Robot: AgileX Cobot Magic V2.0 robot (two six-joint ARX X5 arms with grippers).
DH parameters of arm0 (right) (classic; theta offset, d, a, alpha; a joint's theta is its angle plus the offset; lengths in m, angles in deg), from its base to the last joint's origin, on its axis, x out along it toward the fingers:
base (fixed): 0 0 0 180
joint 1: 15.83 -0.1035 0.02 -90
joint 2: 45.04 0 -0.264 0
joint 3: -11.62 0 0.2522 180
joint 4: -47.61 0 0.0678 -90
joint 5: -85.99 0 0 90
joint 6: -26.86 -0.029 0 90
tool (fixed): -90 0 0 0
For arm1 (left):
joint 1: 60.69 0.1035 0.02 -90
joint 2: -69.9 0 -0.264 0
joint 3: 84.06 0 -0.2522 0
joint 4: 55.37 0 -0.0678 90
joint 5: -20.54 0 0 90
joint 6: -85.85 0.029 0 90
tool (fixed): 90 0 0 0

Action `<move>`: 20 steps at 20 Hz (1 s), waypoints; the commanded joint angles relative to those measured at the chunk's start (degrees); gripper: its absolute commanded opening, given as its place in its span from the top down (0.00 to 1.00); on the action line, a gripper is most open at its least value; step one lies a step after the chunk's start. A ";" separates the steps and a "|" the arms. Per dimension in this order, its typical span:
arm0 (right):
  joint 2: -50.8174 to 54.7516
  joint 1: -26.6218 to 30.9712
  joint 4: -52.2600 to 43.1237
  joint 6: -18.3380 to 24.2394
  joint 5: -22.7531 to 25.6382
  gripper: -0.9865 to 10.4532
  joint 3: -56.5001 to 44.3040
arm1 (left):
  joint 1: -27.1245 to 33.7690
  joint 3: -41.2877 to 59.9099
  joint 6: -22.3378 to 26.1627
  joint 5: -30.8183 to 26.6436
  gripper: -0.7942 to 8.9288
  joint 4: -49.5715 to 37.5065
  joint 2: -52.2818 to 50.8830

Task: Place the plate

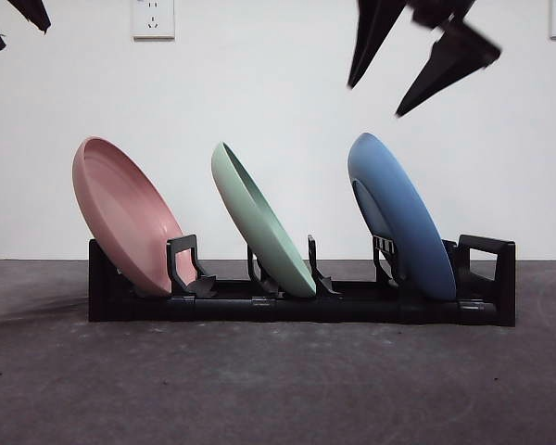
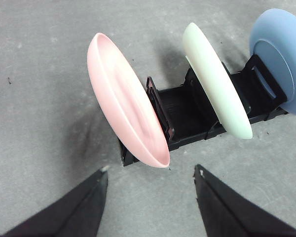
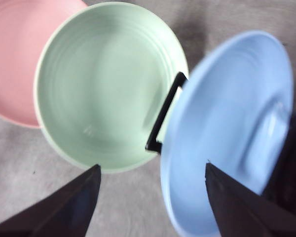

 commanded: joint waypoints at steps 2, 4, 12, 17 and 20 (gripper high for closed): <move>-4.33 -1.05 -2.80 -0.55 0.90 0.64 1.46 | -0.13 -1.38 -0.44 -0.11 0.63 -0.81 0.46; -5.68 -1.44 -4.00 -0.24 1.90 0.69 1.46 | -0.15 -1.38 -0.44 -0.11 0.63 -1.07 0.46; -6.27 -1.60 -4.87 0.09 1.88 0.84 1.46 | -0.13 -1.36 -0.44 -0.11 0.63 -1.55 0.46; -6.27 -1.60 -4.55 0.07 1.44 0.90 1.46 | -0.13 -1.38 -0.44 -0.11 0.63 -1.57 0.46; -6.23 -1.60 -4.57 0.07 1.25 0.90 1.46 | -0.13 -1.36 -0.46 -0.11 0.63 -1.55 0.46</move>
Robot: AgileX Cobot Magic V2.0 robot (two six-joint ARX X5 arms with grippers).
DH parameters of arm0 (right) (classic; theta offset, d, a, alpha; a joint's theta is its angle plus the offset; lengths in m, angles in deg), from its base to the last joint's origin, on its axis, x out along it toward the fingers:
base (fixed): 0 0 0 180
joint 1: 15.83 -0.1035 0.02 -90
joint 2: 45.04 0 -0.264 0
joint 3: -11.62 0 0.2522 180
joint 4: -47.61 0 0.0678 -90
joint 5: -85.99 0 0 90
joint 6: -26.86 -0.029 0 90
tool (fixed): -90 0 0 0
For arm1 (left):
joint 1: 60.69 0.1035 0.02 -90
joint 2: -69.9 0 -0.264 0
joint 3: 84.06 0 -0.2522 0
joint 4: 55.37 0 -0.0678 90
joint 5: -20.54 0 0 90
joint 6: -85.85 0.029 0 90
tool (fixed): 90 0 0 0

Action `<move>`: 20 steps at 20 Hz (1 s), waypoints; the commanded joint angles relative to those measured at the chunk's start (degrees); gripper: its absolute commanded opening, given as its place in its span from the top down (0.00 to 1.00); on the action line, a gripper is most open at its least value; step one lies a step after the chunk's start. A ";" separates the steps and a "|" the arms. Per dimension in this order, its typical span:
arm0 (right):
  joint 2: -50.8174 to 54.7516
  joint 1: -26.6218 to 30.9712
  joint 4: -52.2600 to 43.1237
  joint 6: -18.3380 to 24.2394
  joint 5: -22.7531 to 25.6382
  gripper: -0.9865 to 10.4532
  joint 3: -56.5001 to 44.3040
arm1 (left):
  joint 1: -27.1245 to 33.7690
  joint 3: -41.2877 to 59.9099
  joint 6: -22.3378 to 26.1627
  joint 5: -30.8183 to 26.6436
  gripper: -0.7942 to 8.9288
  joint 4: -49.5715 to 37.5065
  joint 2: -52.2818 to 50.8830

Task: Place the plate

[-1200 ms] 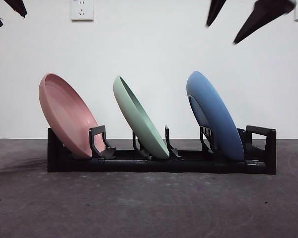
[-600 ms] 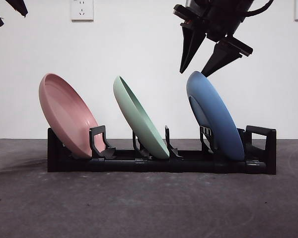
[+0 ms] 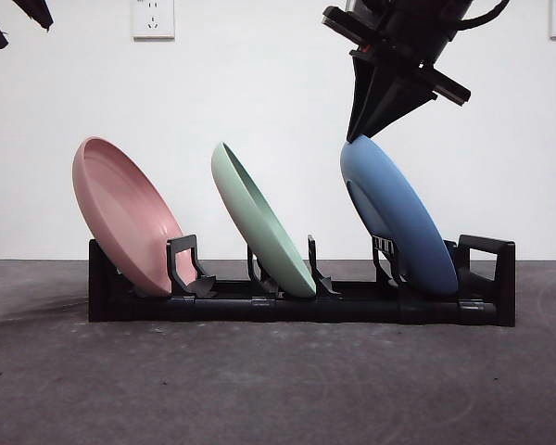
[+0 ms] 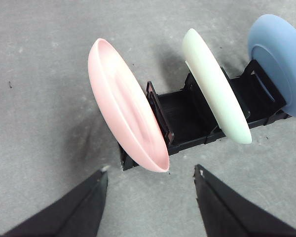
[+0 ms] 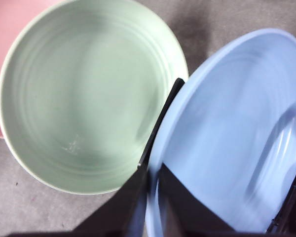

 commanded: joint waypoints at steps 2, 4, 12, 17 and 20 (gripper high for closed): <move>-0.63 -0.28 -0.61 0.37 -0.20 0.90 1.46 | -0.13 -1.36 -0.07 -0.11 0.63 -0.68 0.46; -0.55 -0.26 -0.61 0.59 -1.95 0.90 1.46 | -0.13 -1.36 -0.26 -0.11 0.63 -0.68 0.46; 3.10 -0.20 -1.05 0.59 -5.84 0.90 1.46 | -0.13 -1.36 -0.24 -0.11 0.63 -0.90 0.46; 7.78 -0.20 -1.01 0.72 -6.93 0.90 1.49 | -0.13 -1.36 -0.24 -0.11 0.63 -1.18 0.48; 11.37 -0.59 -0.81 0.79 -9.73 0.90 1.49 | -0.13 -1.36 -0.24 -0.11 0.63 -1.18 0.48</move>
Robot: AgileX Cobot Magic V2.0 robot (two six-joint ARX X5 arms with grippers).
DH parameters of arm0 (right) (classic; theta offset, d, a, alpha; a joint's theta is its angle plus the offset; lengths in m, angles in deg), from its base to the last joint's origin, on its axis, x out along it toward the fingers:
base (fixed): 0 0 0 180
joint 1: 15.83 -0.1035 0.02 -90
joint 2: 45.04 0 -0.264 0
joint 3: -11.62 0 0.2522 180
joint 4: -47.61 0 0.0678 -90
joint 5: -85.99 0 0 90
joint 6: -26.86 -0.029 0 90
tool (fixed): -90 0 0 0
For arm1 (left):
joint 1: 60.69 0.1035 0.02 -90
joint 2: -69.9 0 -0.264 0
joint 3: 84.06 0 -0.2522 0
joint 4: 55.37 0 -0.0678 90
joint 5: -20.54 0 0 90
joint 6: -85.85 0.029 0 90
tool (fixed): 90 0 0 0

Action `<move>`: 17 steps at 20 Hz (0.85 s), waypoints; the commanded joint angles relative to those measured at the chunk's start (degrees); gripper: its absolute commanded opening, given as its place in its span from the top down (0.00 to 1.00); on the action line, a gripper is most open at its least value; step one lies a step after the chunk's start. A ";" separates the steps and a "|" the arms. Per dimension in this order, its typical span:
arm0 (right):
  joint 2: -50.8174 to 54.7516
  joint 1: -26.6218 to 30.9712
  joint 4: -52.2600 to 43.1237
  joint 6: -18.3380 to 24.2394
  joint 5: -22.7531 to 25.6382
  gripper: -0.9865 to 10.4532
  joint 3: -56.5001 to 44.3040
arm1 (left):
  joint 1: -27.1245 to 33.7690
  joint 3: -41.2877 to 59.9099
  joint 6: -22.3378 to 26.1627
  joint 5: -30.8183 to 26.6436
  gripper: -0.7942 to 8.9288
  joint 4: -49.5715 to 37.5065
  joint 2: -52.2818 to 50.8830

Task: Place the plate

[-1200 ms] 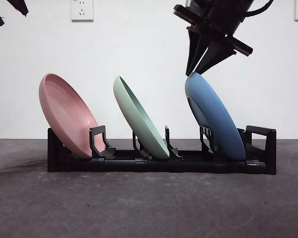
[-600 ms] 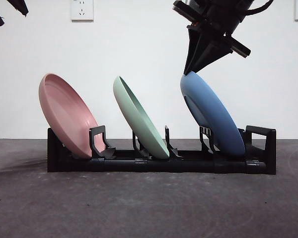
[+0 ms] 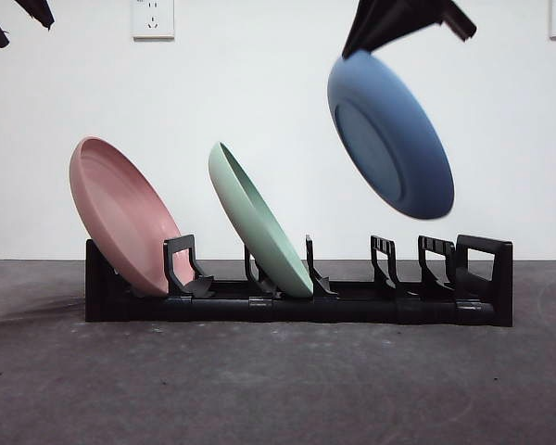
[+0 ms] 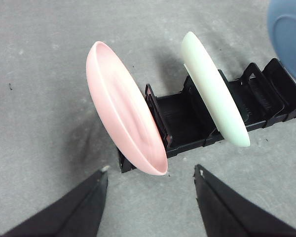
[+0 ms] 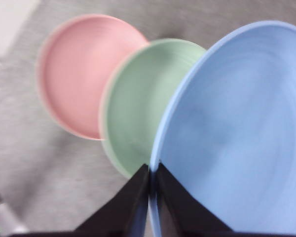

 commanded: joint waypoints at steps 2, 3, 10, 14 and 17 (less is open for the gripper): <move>4.24 -1.90 -0.33 1.09 -1.31 0.90 1.46 | -0.13 -1.36 -0.04 -0.11 0.63 -0.76 0.48; 5.92 -2.91 -0.09 1.11 -1.11 0.90 1.46 | -0.13 -1.36 -0.04 -0.11 0.63 -0.76 0.48; 15.93 -17.33 4.24 4.22 18.10 0.90 0.35 | -0.15 -1.36 -0.04 -0.11 0.63 -0.76 0.48; 21.66 -30.23 1.14 4.28 29.35 0.90 -6.36 | -0.13 -1.36 -0.04 -0.11 0.63 -0.76 0.48; 25.51 -39.58 -2.60 4.07 37.11 0.90 -14.49 | -0.13 -1.36 -0.04 -0.11 0.63 -0.74 0.48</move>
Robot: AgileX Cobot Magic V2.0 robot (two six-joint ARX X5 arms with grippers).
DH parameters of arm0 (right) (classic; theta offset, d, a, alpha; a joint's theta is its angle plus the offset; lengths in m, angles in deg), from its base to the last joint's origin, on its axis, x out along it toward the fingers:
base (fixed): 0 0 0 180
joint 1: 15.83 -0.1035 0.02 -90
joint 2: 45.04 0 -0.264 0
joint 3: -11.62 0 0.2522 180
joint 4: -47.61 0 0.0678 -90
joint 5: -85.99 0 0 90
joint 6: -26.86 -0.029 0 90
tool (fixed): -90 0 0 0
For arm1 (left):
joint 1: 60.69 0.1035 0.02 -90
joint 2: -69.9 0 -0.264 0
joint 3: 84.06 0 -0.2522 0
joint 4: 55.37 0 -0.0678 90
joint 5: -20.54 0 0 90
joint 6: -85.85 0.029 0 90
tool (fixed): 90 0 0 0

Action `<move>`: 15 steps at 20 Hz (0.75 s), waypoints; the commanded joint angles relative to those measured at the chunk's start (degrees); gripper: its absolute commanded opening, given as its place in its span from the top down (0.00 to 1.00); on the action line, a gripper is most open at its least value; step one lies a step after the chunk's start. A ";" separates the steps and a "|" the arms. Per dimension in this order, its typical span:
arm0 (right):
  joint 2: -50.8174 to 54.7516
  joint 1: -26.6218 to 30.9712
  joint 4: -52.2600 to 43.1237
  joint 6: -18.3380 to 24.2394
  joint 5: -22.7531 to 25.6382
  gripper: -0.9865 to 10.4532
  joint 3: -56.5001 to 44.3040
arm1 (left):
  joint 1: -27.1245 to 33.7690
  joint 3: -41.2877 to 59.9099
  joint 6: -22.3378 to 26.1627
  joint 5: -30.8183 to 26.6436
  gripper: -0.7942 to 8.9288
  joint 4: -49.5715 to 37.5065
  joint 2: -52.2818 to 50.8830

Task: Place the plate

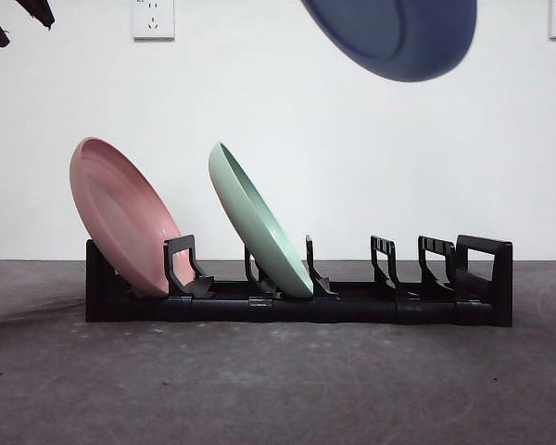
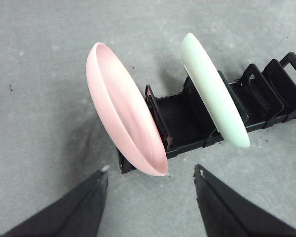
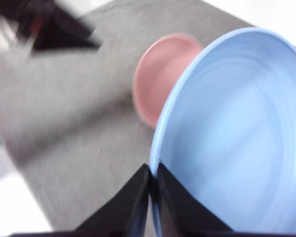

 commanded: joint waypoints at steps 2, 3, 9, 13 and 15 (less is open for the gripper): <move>1.62 -9.68 -2.71 0.46 9.27 0.90 -6.93 | -0.13 -1.33 -0.04 -0.11 0.63 -0.55 0.48; 1.66 -12.15 -2.71 0.33 11.80 0.90 -9.07 | -0.13 -1.33 -0.04 -0.11 0.63 -0.55 0.48; -0.09 -24.28 -9.94 -2.21 22.08 0.90 -25.42 | -0.13 -1.33 -0.22 -0.11 0.63 -0.48 0.48; -5.07 -25.40 -14.32 -2.32 21.77 0.90 -31.93 | -0.13 -1.33 -0.22 -0.11 0.63 -0.48 0.48; -9.01 -25.14 -15.32 -0.98 21.51 0.90 -32.68 | -0.13 -1.33 -0.22 -0.11 0.63 -0.48 0.48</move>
